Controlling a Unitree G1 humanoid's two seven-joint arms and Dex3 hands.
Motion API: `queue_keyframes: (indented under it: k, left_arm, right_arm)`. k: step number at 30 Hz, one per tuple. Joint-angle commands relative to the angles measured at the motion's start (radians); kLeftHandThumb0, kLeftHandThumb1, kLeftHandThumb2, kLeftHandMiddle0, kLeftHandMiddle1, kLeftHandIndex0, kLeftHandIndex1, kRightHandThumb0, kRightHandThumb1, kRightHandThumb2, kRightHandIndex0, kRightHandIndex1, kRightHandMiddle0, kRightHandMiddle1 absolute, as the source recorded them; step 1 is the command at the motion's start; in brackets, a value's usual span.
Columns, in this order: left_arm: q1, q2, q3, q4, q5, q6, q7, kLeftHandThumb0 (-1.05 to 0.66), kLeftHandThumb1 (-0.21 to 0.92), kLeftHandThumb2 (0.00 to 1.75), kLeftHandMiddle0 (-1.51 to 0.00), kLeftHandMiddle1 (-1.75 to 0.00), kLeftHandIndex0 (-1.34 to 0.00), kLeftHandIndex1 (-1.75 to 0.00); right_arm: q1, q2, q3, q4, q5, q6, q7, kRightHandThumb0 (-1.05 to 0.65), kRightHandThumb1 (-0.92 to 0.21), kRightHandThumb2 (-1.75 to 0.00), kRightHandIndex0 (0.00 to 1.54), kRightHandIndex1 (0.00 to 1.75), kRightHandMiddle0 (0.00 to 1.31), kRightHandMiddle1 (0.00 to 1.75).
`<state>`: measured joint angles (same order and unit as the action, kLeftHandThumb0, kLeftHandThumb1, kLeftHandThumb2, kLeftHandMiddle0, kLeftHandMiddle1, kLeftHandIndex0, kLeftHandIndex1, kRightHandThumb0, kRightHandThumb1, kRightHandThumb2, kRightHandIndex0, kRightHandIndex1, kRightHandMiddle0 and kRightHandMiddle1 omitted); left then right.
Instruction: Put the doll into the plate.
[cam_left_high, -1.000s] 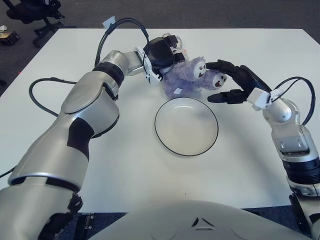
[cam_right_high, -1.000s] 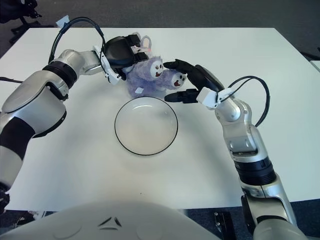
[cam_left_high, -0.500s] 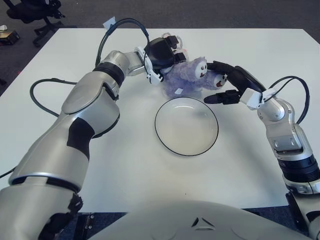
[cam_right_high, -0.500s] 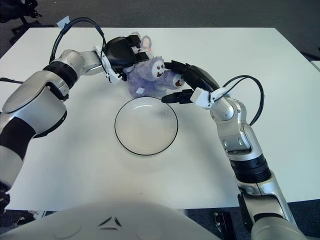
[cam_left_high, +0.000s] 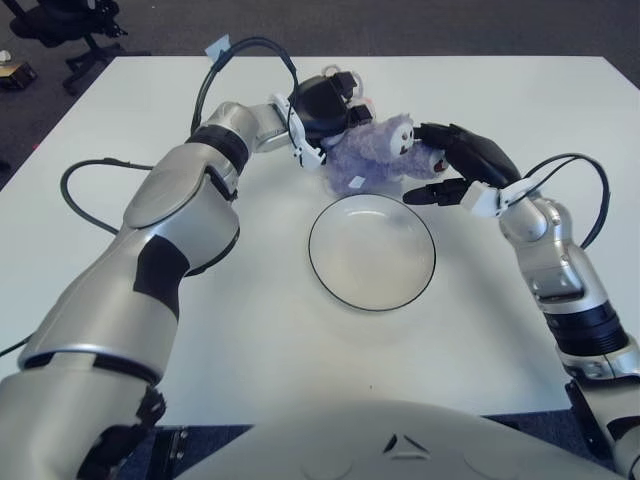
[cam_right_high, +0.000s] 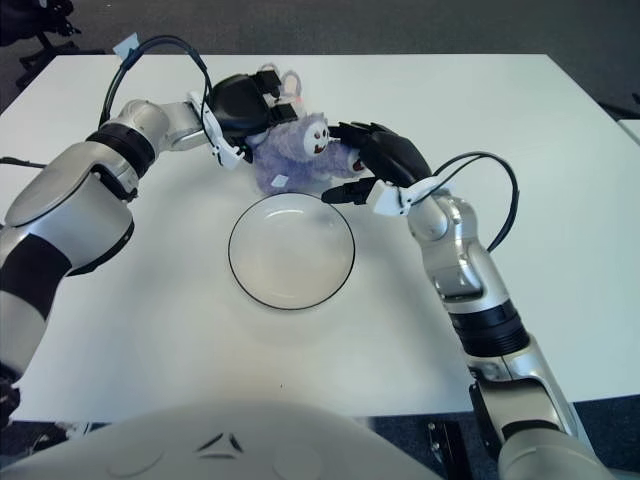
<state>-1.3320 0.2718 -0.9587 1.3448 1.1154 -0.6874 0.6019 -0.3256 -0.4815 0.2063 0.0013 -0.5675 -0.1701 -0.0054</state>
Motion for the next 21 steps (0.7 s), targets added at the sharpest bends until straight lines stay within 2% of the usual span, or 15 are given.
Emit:
queue_keyframes:
  k: [1, 2, 3, 6, 11, 17, 19, 21]
  left_arm:
    - [0.011, -0.003, 0.005, 0.001, -0.005, -0.005, -0.013, -0.45, 0.84, 0.0, -0.24, -1.0, -0.36, -0.64]
    - [0.011, -0.003, 0.004, 0.001, -0.005, -0.005, -0.013, -0.45, 0.84, 0.0, -0.24, -1.0, -0.36, -0.64]
    - [0.012, -0.003, 0.007, 0.001, -0.009, -0.007, -0.019, -0.45, 0.84, 0.0, -0.23, -1.0, -0.36, -0.64]
    - [0.013, -0.002, 0.011, 0.001, -0.017, -0.01, -0.031, -0.46, 0.84, 0.0, -0.24, -0.99, -0.36, -0.62]
    - [0.015, -0.001, 0.015, -0.001, -0.021, -0.012, -0.038, -0.46, 0.85, 0.0, -0.24, -0.97, -0.37, -0.57]
    - [0.014, 0.004, 0.021, -0.002, -0.022, -0.017, -0.039, -0.46, 0.85, 0.0, -0.24, -0.97, -0.38, -0.56]
    - [0.012, 0.018, 0.027, -0.005, -0.026, -0.027, -0.031, -0.48, 0.86, 0.0, -0.29, -0.99, -0.39, -0.55]
    - [0.011, 0.023, 0.03, -0.006, -0.026, -0.03, -0.028, -0.49, 0.86, 0.01, -0.31, -1.0, -0.39, -0.55]
  right_arm:
    - [-0.021, 0.003, 0.0, 0.032, -0.015, -0.05, -0.029, -0.01, -0.52, -0.91, 0.43, 1.71, 0.63, 1.28]
    - [-0.022, 0.003, -0.001, 0.036, -0.016, -0.055, -0.031, 0.0, -0.51, -0.92, 0.43, 1.72, 0.63, 1.29]
    - [-0.036, 0.011, -0.003, 0.094, -0.021, -0.119, -0.101, 0.0, -0.5, -0.94, 0.43, 1.73, 0.63, 1.3]
    - [-0.062, 0.024, -0.006, 0.198, -0.053, -0.236, -0.252, 0.0, -0.35, -1.21, 0.55, 1.74, 0.54, 1.54]
    - [-0.079, 0.022, -0.003, 0.251, -0.081, -0.286, -0.313, 0.0, -0.28, -1.34, 0.6, 1.75, 0.49, 1.67]
    - [-0.1, 0.011, -0.006, 0.294, -0.095, -0.324, -0.336, 0.0, -0.27, -1.36, 0.61, 1.75, 0.49, 1.7]
    - [-0.122, -0.008, -0.009, 0.333, -0.097, -0.351, -0.343, 0.25, -0.39, -1.21, 0.53, 1.75, 0.53, 1.73]
    - [-0.134, -0.012, -0.011, 0.356, -0.099, -0.367, -0.348, 0.33, -0.43, -1.16, 0.51, 1.75, 0.55, 1.74]
